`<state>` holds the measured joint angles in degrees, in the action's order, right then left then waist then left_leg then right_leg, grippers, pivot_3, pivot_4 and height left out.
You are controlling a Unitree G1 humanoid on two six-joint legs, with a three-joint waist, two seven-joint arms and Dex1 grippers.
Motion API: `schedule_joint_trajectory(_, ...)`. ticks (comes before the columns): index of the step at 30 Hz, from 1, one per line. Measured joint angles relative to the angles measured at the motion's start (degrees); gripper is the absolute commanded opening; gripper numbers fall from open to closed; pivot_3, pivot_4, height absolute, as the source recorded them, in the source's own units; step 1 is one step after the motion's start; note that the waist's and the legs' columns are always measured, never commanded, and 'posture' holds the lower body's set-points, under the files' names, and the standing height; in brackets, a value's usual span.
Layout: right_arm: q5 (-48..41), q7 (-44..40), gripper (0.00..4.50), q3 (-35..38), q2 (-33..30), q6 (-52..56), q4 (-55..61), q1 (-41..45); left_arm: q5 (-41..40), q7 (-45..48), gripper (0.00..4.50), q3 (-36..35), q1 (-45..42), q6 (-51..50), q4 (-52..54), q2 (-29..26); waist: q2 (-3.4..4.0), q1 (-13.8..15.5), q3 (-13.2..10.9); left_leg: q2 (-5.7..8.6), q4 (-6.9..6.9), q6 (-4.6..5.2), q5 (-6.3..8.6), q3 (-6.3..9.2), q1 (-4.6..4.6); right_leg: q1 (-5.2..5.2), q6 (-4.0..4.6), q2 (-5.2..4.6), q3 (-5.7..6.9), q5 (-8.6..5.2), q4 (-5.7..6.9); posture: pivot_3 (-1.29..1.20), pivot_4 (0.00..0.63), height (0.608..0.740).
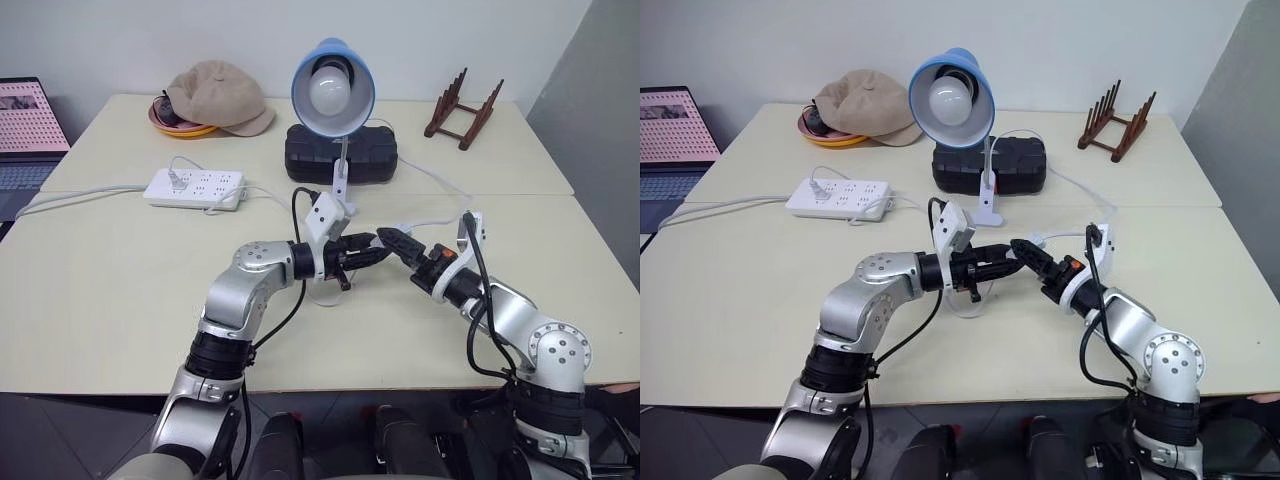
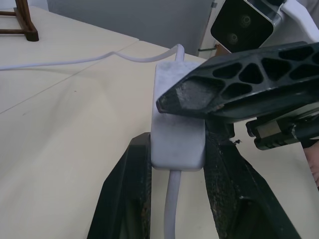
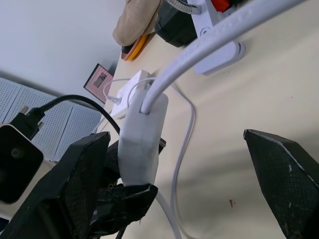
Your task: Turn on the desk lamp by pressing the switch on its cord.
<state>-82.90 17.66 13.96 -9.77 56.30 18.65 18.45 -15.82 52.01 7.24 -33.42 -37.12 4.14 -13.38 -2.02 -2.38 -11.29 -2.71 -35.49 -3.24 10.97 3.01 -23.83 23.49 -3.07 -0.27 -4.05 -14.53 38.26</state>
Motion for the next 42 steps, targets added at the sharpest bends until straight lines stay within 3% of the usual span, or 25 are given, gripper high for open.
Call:
schedule_joint_trajectory(4, -1.45, 0.40, 4.50, -1.09, -0.41, -0.82, 0.01, 0.01, -0.88, -0.25, 1.11, 0.46, 0.00, -0.04, 0.00, -0.40, 0.00, 0.00, 0.00, 0.00, 0.00, 0.00, 0.00, 0.00, -0.02, 0.00, 0.00, 0.00, 0.00, 0.00, -0.04, 0.00, 0.150, 0.740)
schedule_joint_trajectory(7, -1.73, 0.78, 4.02, -1.88, -1.12, -0.97, 0.03, 0.00, -1.17, -0.42, 1.11, 0.68, -0.01, -0.04, 0.00, -0.56, 0.00, 0.00, 0.00, 0.00, 0.00, 0.00, 0.00, 0.00, -0.04, 0.00, 0.00, 0.00, 0.00, 0.00, -0.07, 0.00, 0.150, 0.740)
schedule_joint_trajectory(21, -2.84, 0.80, 0.62, -4.14, -3.43, -2.86, 1.31, -0.27, -1.90, -2.50, 1.11, 1.93, -0.05, -0.20, -0.22, -0.60, 0.00, 0.03, 0.00, 0.00, 0.01, 0.00, 0.01, 0.00, -0.06, 0.00, 0.00, 0.00, -0.01, 0.00, -0.14, 0.00, 0.150, 0.740)
schedule_joint_trajectory(41, -0.47, -1.71, 0.59, -6.56, -7.22, -3.91, 1.51, -0.24, -1.91, -1.84, 1.11, 2.82, -0.89, -0.04, -1.67, -0.99, 0.00, 0.04, 0.00, 0.00, 0.02, 0.00, 0.01, -0.01, -0.08, 0.00, 0.01, 0.00, -0.01, -0.01, -0.19, 0.00, 0.150, 0.740)
schedule_joint_trajectory(42, -0.19, -1.83, 0.94, -6.79, -7.76, -3.80, 1.68, -0.24, -1.91, -1.81, 1.11, 3.03, -0.92, -0.02, -1.82, -1.00, 0.00, 0.04, 0.00, 0.00, 0.02, 0.01, 0.01, -0.01, -0.09, 0.00, 0.01, 0.00, -0.01, -0.01, -0.20, 0.00, 0.150, 0.740)
